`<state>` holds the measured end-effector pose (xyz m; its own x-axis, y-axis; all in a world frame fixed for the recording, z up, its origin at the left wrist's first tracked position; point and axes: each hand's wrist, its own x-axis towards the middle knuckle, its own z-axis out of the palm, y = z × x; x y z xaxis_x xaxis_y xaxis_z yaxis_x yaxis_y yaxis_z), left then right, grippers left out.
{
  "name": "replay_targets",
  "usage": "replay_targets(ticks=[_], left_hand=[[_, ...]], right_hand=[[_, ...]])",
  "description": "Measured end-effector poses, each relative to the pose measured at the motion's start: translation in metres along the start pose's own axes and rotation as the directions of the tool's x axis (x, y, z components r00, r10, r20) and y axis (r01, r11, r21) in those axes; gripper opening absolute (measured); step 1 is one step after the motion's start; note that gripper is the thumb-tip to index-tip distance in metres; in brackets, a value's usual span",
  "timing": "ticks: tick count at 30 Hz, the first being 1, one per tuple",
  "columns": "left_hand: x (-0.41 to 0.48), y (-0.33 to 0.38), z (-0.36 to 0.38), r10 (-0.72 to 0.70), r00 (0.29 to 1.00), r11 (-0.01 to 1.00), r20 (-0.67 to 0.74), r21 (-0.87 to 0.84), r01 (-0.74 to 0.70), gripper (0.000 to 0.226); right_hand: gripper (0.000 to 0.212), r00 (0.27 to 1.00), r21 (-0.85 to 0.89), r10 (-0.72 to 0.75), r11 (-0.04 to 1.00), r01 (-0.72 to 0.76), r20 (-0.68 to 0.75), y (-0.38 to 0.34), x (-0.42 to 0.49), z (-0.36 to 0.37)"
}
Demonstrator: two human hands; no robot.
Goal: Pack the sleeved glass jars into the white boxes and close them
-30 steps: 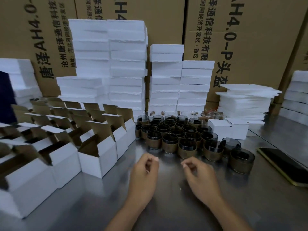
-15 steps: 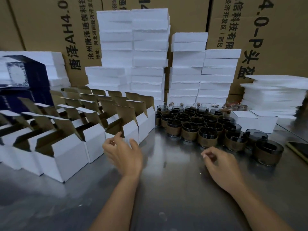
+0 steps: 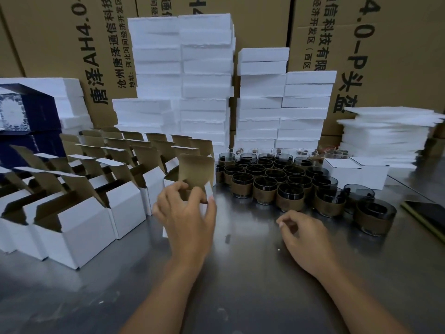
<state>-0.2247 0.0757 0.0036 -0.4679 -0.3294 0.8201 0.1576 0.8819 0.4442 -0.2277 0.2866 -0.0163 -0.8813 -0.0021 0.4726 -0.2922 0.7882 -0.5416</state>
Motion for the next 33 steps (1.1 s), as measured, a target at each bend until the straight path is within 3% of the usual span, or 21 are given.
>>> replay_targets(ticks=[6,13,17,21,25,31,33], left_hand=[[-0.013,0.023,0.006,0.196,0.979,0.98,0.063,-0.031,-0.195,0.018],[-0.026,0.04,0.013,0.379,0.919,0.925,0.111,-0.066,-0.374,0.015],[-0.029,0.045,0.016,0.432,0.893,0.901,0.126,-0.112,-0.42,0.027],[-0.029,0.047,0.016,0.396,0.9,0.912,0.182,-0.19,-0.363,0.034],[-0.028,0.051,0.016,0.342,0.906,0.918,0.252,-0.295,-0.265,0.034],[-0.029,0.055,0.015,0.324,0.902,0.911,0.286,-0.35,-0.216,0.037],[-0.03,0.054,0.014,0.286,0.919,0.92,0.273,-0.346,-0.183,0.033]], right_hand=[[0.016,0.995,0.062,-0.09,0.994,0.088,0.039,-0.011,0.0,0.006],[0.034,0.999,-0.122,-0.001,0.993,-0.003,-0.034,-0.002,0.01,0.001],[0.053,0.996,-0.262,0.078,0.961,-0.089,-0.051,0.006,0.019,-0.001],[0.068,0.986,-0.313,0.162,0.935,-0.168,-0.044,0.015,0.026,-0.001],[0.07,0.974,-0.346,0.226,0.915,-0.209,0.009,0.019,0.029,-0.001],[0.057,0.978,-0.289,0.201,0.934,-0.207,-0.052,0.018,0.029,-0.002],[0.047,0.973,-0.197,0.214,0.954,-0.226,-0.081,0.017,0.029,-0.001]])
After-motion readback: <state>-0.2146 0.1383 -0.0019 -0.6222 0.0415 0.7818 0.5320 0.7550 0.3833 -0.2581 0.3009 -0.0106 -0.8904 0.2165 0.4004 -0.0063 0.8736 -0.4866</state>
